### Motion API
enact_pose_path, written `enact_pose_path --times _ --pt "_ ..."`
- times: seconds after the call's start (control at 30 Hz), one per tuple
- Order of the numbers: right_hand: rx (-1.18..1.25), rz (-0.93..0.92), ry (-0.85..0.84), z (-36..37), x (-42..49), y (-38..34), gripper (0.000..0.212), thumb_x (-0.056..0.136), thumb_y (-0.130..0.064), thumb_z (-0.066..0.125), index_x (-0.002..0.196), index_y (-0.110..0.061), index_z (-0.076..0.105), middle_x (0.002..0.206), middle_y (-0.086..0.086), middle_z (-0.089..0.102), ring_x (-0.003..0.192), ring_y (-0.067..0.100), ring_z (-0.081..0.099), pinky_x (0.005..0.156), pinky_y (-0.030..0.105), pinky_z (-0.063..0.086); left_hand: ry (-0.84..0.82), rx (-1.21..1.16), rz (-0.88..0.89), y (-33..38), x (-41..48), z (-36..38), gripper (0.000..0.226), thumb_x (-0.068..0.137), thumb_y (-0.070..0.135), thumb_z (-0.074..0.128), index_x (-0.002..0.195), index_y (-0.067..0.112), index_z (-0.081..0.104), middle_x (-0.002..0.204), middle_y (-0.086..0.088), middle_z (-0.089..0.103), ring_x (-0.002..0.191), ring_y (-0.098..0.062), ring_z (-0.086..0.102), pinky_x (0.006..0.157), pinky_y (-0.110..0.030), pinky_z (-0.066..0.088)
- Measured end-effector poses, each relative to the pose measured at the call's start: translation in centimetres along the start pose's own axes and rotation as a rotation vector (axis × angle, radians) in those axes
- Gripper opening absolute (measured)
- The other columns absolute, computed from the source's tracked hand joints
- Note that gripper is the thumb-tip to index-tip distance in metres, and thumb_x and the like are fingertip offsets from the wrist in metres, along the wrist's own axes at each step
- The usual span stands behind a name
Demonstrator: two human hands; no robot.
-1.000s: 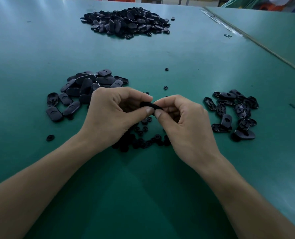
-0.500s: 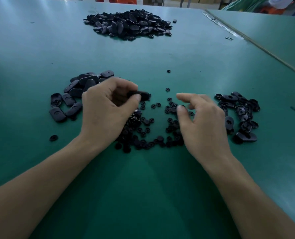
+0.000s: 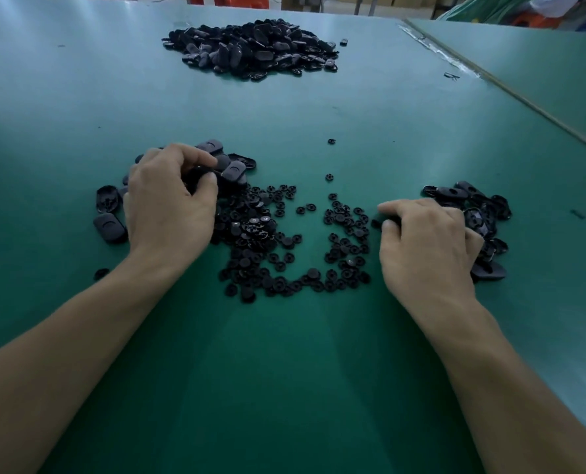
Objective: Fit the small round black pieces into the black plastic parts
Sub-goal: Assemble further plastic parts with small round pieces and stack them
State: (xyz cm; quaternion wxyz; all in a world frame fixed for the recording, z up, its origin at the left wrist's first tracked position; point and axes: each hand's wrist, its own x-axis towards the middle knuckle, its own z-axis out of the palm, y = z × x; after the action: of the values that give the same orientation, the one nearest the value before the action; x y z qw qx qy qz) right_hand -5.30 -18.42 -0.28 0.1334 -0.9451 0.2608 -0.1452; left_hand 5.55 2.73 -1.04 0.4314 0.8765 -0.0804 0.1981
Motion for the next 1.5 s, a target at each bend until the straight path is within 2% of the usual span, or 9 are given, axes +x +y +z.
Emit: enact_pose_path --times 0.13,0.27,0.43,0.53,0.63,0.87,1.0,1.23,1.5 --pt "0.022 0.002 0.046 -0.3 0.0 -0.2 0.028 0.101 -0.017 0.053 0.112 -0.034 0.072 0.116 -0.003 0.065 0.114 0.025 0.047 0.083 0.035 0.021 0.014 0.013 -0.043 -0.4 0.2 0.2 0.027 0.092 0.013 0.061 0.107 0.034 0.067 0.108 0.004 0.046 0.101 -0.029 0.057 0.095 -0.05 0.049" --pt "0.097 -0.039 0.082 -0.5 0.2 0.1 0.027 0.099 -0.011 0.055 0.113 -0.024 0.074 0.114 0.004 0.069 0.107 0.03 0.058 0.094 0.04 0.043 0.062 0.006 -0.034 -0.6 0.3 0.3 0.04 0.091 0.005 0.057 0.12 0.031 0.066 0.113 0.003 0.035 0.108 -0.017 0.048 0.103 -0.043 0.046" --pt "0.243 -0.062 0.171 -0.4 0.3 0.2 0.028 0.098 -0.003 0.051 0.112 -0.015 0.073 0.105 0.005 0.074 0.096 0.024 0.068 0.093 0.043 0.053 0.089 -0.022 0.018 -0.3 0.3 0.2 0.029 0.091 0.009 0.06 0.108 0.032 0.064 0.109 0.006 0.037 0.101 -0.018 0.052 0.097 -0.038 0.049" --pt "0.381 -0.112 0.212 -0.4 0.3 -0.2 0.024 0.099 -0.005 0.054 0.107 -0.017 0.073 0.096 -0.002 0.073 0.086 0.012 0.067 0.085 0.025 0.054 0.07 -0.049 0.121 0.3 -0.2 0.2 0.019 0.091 0.015 0.063 0.1 0.032 0.06 0.092 0.016 0.046 0.088 -0.017 0.052 0.082 -0.015 0.045" --pt "0.597 -0.201 0.168 -0.2 0.1 -0.8 0.024 0.097 -0.005 0.059 0.098 -0.025 0.073 0.084 -0.023 0.066 0.079 -0.008 0.063 0.071 0.002 0.043 0.0 -0.106 0.26 0.8 -0.9 0.2 0.012 0.092 0.02 0.067 0.099 0.027 0.061 0.082 0.014 0.057 0.073 -0.013 0.055 0.071 -0.021 0.046" --pt "0.887 -0.42 -0.045 0.6 -0.9 -2.1 0.027 0.091 -0.005 0.067 0.095 -0.031 0.071 0.086 -0.015 0.073 0.082 0.005 0.069 0.074 0.019 0.052 -0.214 -0.215 0.445 2.1 -2.6 0.5 0.022 0.088 0.033 0.071 0.106 0.021 0.071 0.081 0.017 0.069 0.072 0.0 0.065 0.065 -0.013 0.046" --pt "0.973 -0.422 -0.085 0.7 -1.1 -2.2 0.026 0.089 -0.003 0.068 0.095 -0.029 0.069 0.089 -0.009 0.074 0.087 0.01 0.071 0.081 0.027 0.056 -0.306 -0.27 0.465 2.3 -3.1 0.9 0.016 0.085 0.019 0.078 0.101 0.022 0.073 0.08 0.023 0.067 0.066 0.007 0.06 0.061 -0.007 0.042" --pt "0.835 -0.355 -0.119 0.9 -1.0 -1.9 0.016 0.088 -0.021 0.074 0.099 -0.031 0.071 0.085 -0.016 0.071 0.079 -0.002 0.064 0.068 0.01 0.044 -0.31 -0.453 0.277 2.3 -2.6 0.7 0.009 0.083 0.027 0.073 0.088 0.032 0.068 0.077 0.007 0.071 0.066 -0.015 0.065 0.057 -0.039 0.05" --pt "0.976 -0.321 -0.108 0.7 -1.1 -2.3 0.016 0.09 -0.015 0.072 0.098 -0.029 0.071 0.083 -0.012 0.072 0.081 0.003 0.066 0.071 0.01 0.044 -0.35 -0.493 0.233 2.7 -2.6 0.4 0.006 0.085 0.025 0.071 0.087 0.03 0.068 0.079 0.01 0.072 0.06 -0.003 0.058 0.055 -0.035 0.044"
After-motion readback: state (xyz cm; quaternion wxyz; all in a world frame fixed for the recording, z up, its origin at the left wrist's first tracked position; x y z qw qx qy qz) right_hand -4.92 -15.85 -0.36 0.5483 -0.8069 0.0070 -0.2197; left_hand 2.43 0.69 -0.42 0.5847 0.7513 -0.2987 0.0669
